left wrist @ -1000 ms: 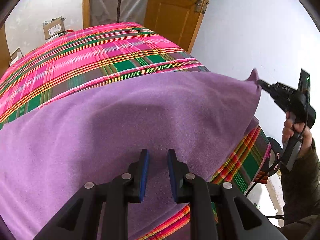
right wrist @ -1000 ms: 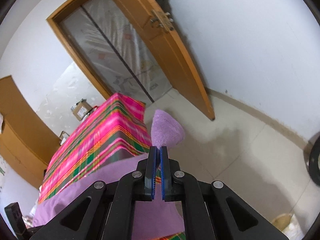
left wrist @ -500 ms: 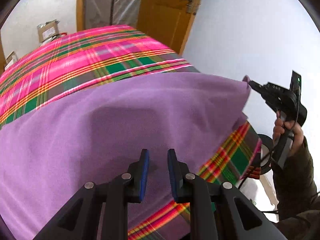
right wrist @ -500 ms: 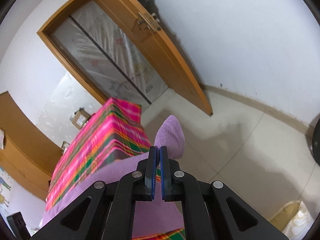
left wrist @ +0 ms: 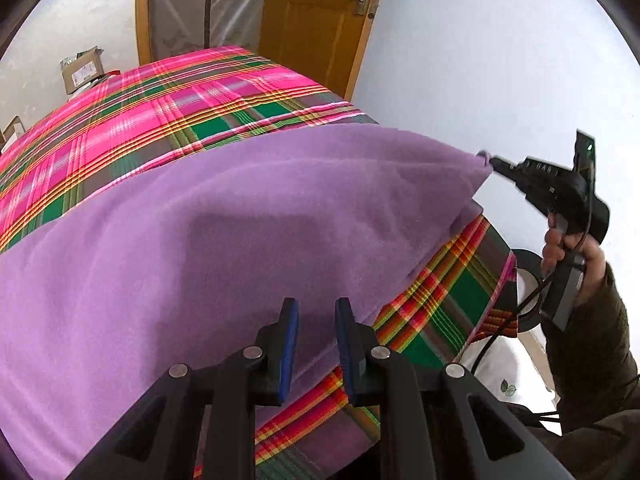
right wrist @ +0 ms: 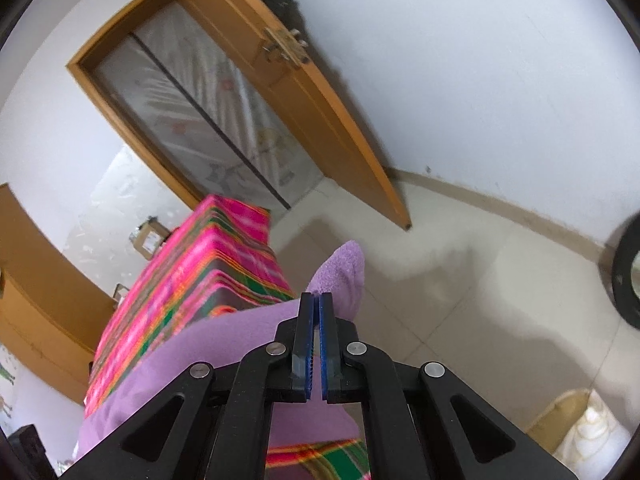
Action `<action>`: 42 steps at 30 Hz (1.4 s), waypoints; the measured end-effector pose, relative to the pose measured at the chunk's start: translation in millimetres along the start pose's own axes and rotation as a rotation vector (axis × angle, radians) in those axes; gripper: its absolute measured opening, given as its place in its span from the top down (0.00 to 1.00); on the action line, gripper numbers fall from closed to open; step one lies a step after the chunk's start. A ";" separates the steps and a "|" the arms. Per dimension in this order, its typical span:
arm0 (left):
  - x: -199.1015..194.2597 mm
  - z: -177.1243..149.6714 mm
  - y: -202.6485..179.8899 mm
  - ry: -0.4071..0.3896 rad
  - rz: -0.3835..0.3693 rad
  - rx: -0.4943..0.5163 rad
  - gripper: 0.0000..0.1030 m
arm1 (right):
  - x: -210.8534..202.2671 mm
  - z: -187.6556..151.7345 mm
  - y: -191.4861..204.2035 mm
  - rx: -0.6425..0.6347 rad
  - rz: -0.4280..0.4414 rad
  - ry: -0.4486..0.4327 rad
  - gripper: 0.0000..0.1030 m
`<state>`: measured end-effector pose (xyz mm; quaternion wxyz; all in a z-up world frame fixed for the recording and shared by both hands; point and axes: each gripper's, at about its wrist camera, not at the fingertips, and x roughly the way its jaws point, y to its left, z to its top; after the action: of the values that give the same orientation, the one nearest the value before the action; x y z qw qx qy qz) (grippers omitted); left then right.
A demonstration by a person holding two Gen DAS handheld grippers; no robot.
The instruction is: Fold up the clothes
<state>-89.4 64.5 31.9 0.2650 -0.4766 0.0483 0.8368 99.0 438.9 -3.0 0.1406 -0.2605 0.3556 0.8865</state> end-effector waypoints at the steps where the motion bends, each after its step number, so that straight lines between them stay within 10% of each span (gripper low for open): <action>1: -0.4 -0.3 -0.1 0.000 0.000 0.000 0.81 | 2.9 -2.6 -3.9 0.012 -0.006 0.010 0.98; 42: -11.4 -17.8 -3.3 0.005 0.002 0.003 0.81 | 6.6 -72.5 53.9 0.057 0.338 0.285 0.66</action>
<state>-69.5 56.9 32.2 0.2645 -0.4785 0.0506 0.8358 96.4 350.2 -21.0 -0.0547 -0.3158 0.4354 0.8413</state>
